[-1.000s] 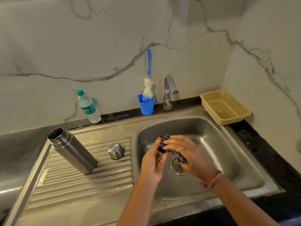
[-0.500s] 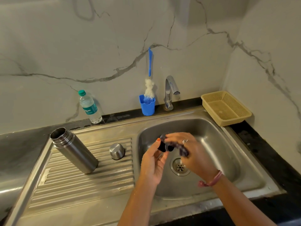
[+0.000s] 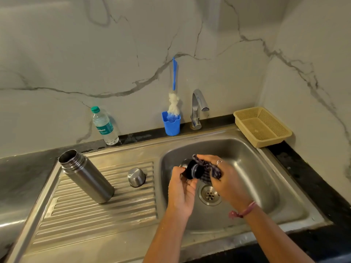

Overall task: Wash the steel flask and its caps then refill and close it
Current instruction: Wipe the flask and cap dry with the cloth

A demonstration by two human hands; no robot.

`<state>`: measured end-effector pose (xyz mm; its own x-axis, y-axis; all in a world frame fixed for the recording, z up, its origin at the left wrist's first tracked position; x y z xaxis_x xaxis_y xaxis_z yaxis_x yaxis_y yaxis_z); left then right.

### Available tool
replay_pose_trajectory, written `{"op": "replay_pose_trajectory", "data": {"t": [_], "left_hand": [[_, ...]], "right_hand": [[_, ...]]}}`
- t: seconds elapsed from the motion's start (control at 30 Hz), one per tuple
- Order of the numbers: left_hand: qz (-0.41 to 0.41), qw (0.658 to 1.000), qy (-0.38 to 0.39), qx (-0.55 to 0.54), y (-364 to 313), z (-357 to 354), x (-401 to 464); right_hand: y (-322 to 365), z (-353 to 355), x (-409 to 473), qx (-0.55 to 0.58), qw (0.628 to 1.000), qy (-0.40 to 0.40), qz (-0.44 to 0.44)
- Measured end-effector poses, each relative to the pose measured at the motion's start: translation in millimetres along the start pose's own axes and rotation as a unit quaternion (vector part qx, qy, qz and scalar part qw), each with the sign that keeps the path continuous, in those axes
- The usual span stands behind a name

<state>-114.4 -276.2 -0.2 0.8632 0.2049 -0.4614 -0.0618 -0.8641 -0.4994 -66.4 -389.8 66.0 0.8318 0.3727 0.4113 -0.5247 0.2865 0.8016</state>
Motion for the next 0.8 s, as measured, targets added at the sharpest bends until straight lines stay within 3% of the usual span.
{"op": "replay_pose_trajectory", "data": {"t": [0.13, 0.27, 0.43, 0.57, 0.7, 0.8], "left_hand": [[-0.007, 1.000, 0.000, -0.011, -2.2, -4.3, 5.0], [0.000, 0.999, -0.025, -0.034, 3.5, -2.1, 5.2], [0.024, 0.998, -0.023, -0.049, 4.9, 4.0, 9.5], [0.036, 0.999, -0.015, -0.036, 12.7, 9.1, 8.3], [0.020, 0.998, 0.009, -0.051, 0.0, 5.9, 10.7], [0.018, 0.999, 0.010, -0.037, 0.4, 0.0, 9.4]], "right_hand": [[21.7, -11.7, -11.0, -0.055, 0.992, 0.013, 0.111], [8.0, -4.1, -1.7, 0.009, 0.999, -0.025, 0.033], [18.6, -8.6, -8.0, -0.011, 0.996, -0.022, 0.086], [-6.3, -0.2, -2.0, 0.064, 0.996, -0.043, -0.032], [16.4, -6.3, -7.7, -0.008, 0.997, -0.015, 0.076], [3.6, -3.0, 0.0, 0.037, 0.999, -0.022, 0.018]]}}
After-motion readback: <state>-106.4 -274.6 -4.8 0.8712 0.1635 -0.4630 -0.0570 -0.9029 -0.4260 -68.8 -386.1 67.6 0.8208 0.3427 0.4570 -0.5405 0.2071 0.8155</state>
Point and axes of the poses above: each hand's wrist, its own x-axis towards the middle knuckle, its own z-axis out of the back of the hand, y = z × x, the point moved 8 cm from there along x, towards the middle knuckle
